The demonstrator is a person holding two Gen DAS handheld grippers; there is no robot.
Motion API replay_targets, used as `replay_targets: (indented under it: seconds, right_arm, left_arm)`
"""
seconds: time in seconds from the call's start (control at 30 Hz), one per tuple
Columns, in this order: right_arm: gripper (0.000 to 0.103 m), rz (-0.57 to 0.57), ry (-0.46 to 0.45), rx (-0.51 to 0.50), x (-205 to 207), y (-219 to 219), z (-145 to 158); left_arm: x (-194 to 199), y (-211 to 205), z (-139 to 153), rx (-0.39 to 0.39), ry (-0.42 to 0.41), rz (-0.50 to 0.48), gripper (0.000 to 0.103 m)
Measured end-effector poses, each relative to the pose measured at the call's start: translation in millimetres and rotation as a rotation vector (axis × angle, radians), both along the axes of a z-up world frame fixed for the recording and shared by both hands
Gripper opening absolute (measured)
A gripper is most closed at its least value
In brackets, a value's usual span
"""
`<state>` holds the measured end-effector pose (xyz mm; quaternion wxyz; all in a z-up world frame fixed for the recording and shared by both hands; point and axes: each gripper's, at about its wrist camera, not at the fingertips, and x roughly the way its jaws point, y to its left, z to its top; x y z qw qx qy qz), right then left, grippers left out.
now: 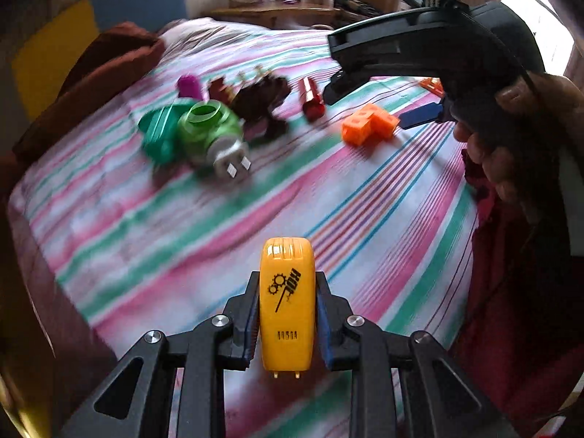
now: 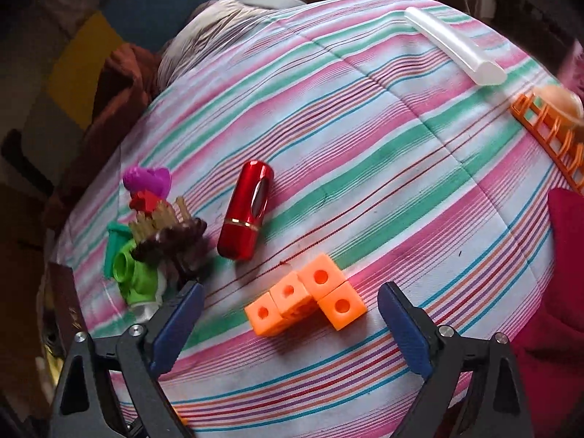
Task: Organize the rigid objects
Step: 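Carry the yellow block into the tray beside the soap and release while the right gripper approaches the orange cubes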
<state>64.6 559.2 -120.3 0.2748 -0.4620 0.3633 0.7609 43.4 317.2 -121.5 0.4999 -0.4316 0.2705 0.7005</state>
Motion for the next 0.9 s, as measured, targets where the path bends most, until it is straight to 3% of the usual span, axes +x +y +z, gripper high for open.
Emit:
replay_targets:
  seconds: [0.33,0.37,0.4,0.43,0.73,0.9]
  right_arm:
    - [0.095,0.060,-0.132,0.078,-10,-14,-11]
    - [0.079,0.085,-0.156,0.102,-12,-18,-12]
    - [0.070,0.108,-0.182,0.137,-15,-23,-12]
    - [0.070,0.129,-0.221,0.193,-19,-29,-12]
    - [0.070,0.171,-0.252,0.232,-21,-39,-15]
    - [0.070,0.175,-0.256,0.244,-19,-42,-14]
  left_arm:
    - [8,-24,9,0.075,-0.036,0.060,0.026]
    - [9,-29,14,0.089,-0.034,0.072,0.026]
    - [3,-29,15,0.098,-0.034,0.080,0.026]
    - [3,-33,19,0.111,-0.035,0.092,0.026]
    - [-24,-111,77,0.235,-0.009,0.318,0.026]
    - [-65,-174,86,0.238,-0.003,0.529,0.026]
